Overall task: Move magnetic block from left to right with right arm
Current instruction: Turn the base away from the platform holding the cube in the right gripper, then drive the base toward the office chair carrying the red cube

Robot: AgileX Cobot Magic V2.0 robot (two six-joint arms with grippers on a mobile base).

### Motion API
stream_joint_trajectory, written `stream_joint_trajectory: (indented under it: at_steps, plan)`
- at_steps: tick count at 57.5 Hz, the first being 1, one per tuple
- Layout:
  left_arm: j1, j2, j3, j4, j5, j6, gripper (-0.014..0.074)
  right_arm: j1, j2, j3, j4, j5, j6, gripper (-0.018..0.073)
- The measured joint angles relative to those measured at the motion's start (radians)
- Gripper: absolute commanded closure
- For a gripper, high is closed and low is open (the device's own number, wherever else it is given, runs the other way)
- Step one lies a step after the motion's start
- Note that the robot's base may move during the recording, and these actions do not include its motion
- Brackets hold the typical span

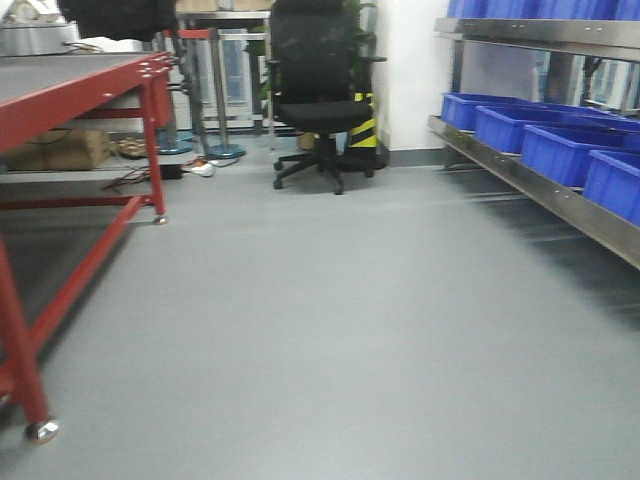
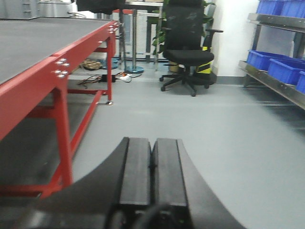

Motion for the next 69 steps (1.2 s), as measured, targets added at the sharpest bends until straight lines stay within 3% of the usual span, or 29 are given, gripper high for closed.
stream_joint_trajectory:
  at_steps: [69]
  plan:
    - [0.0, 0.0, 0.0, 0.0, 0.0, 0.0, 0.0722, 0.0, 0.0, 0.0, 0.0, 0.0, 0.0, 0.044]
